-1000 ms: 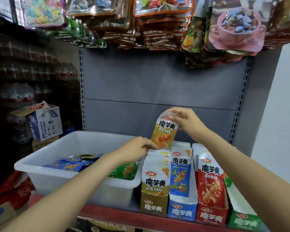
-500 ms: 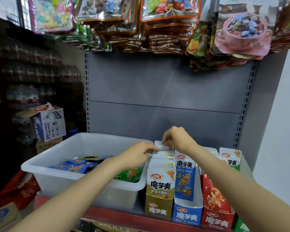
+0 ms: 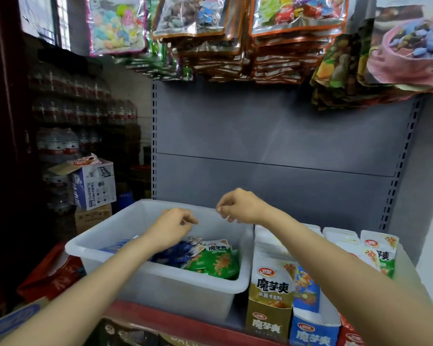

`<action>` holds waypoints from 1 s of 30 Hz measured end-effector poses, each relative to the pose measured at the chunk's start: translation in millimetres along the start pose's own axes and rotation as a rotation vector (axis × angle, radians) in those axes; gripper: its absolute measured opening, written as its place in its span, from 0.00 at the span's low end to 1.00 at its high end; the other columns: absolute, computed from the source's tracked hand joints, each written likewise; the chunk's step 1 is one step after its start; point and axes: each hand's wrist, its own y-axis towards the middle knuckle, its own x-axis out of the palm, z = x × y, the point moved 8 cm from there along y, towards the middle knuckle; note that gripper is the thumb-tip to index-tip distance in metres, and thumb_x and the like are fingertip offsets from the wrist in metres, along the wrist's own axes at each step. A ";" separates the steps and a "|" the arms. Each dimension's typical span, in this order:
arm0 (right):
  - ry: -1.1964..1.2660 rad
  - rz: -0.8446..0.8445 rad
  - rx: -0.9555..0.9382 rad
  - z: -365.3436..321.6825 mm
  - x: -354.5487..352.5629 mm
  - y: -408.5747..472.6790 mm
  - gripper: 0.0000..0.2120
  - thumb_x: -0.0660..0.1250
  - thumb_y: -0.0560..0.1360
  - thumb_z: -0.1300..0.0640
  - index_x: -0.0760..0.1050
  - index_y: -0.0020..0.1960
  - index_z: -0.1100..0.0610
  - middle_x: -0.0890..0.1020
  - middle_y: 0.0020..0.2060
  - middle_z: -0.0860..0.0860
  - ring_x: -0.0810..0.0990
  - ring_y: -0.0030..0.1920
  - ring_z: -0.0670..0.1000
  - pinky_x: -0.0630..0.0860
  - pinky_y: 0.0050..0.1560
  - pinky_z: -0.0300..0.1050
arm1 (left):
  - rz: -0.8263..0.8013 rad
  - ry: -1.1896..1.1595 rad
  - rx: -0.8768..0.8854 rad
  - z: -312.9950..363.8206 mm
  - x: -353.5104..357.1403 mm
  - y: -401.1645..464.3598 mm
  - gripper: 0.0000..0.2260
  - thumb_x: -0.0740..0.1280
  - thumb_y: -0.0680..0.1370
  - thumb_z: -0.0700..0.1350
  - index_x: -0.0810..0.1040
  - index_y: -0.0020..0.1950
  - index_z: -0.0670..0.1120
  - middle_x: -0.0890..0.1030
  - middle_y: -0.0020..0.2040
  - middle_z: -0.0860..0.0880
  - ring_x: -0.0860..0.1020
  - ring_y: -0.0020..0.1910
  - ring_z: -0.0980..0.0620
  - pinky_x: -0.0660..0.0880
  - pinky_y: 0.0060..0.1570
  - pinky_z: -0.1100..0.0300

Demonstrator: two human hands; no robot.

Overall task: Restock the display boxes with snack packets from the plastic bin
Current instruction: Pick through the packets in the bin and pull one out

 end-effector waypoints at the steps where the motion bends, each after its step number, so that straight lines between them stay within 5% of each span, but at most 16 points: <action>1: -0.051 -0.054 -0.005 -9.8 13.9 10.1 0.10 0.63 0.78 0.56 0.79 0.55 0.59 0.81 0.46 0.54 0.79 0.43 0.51 0.73 0.36 0.37 | 0.000 0.025 -0.050 -18.2 -4.9 2.3 0.11 0.62 0.78 0.36 0.79 0.58 0.42 0.80 0.57 0.46 0.77 0.53 0.51 0.69 0.51 0.65; 5: -0.349 -0.229 0.005 -29.1 73.5 54.3 0.16 0.61 0.79 0.54 0.74 0.63 0.61 0.77 0.62 0.56 0.75 0.60 0.58 0.73 0.60 0.49 | -0.128 0.164 -0.166 -81.5 -4.8 19.8 0.13 0.62 0.78 0.36 0.76 0.62 0.41 0.77 0.63 0.44 0.75 0.61 0.48 0.70 0.59 0.60; 10: -0.414 -0.429 0.085 -5.2 137.7 94.0 0.23 0.61 0.79 0.57 0.63 0.73 0.58 0.68 0.70 0.56 0.70 0.66 0.56 0.67 0.65 0.48 | -0.433 0.294 -0.154 -102.9 19.0 39.3 0.21 0.62 0.78 0.39 0.68 0.71 0.46 0.70 0.70 0.48 0.70 0.67 0.49 0.66 0.65 0.58; 13: -0.316 -0.539 0.095 -0.8 156.3 99.8 0.21 0.65 0.76 0.51 0.72 0.66 0.57 0.75 0.63 0.54 0.74 0.58 0.55 0.70 0.59 0.49 | -0.627 0.417 -0.133 -107.6 32.1 40.4 0.18 0.66 0.76 0.40 0.73 0.66 0.48 0.77 0.63 0.49 0.75 0.56 0.49 0.71 0.56 0.56; 17: -0.278 -0.642 0.081 -4.2 155.0 99.6 0.19 0.71 0.72 0.51 0.76 0.61 0.57 0.77 0.51 0.48 0.75 0.49 0.52 0.72 0.54 0.45 | -0.529 0.439 -0.053 -102.0 26.9 46.3 0.15 0.69 0.75 0.40 0.78 0.62 0.45 0.79 0.59 0.48 0.76 0.57 0.48 0.70 0.51 0.61; 20: -0.406 -0.410 -0.019 -14.3 131.4 109.6 0.11 0.69 0.74 0.57 0.80 0.55 0.58 0.82 0.48 0.53 0.75 0.44 0.52 0.73 0.48 0.44 | -0.400 0.401 0.016 -99.5 17.3 48.8 0.09 0.66 0.77 0.42 0.81 0.56 0.46 0.82 0.54 0.47 0.78 0.51 0.48 0.74 0.51 0.58; 23: -0.292 -0.198 -0.038 -29.2 94.7 103.6 0.10 0.66 0.77 0.54 0.80 0.54 0.59 0.76 0.41 0.52 0.72 0.43 0.52 0.66 0.39 0.41 | -0.155 0.227 0.014 -98.2 -7.6 44.2 0.07 0.64 0.78 0.42 0.82 0.51 0.45 0.82 0.48 0.48 0.79 0.47 0.49 0.73 0.47 0.58; 26: -0.107 0.029 -0.039 -34.7 51.6 89.5 0.10 0.63 0.78 0.59 0.76 0.38 0.54 0.73 0.32 0.49 0.71 0.40 0.52 0.63 0.31 0.35 | 0.099 -0.107 -0.014 -91.1 -34.2 30.2 0.04 0.67 0.77 0.43 0.80 0.45 0.44 0.82 0.43 0.48 0.80 0.44 0.51 0.73 0.44 0.59; 28: -0.002 0.163 -0.019 -32.5 28.7 72.7 0.16 0.62 0.77 0.61 0.68 0.31 0.53 0.70 0.28 0.49 0.70 0.38 0.53 0.67 0.32 0.38 | 0.135 -0.192 0.004 -77.4 -40.7 20.9 0.03 0.70 0.75 0.43 0.78 0.42 0.48 0.82 0.40 0.51 0.80 0.43 0.54 0.74 0.44 0.60; 30: 0.210 0.265 0.006 -27.8 10.4 50.9 0.13 0.64 0.76 0.61 0.72 0.33 0.57 0.73 0.30 0.52 0.75 0.36 0.53 0.78 0.34 0.42 | 0.139 -0.224 0.022 -58.5 -42.4 14.1 0.03 0.71 0.74 0.44 0.78 0.42 0.48 0.81 0.38 0.51 0.80 0.42 0.55 0.73 0.43 0.62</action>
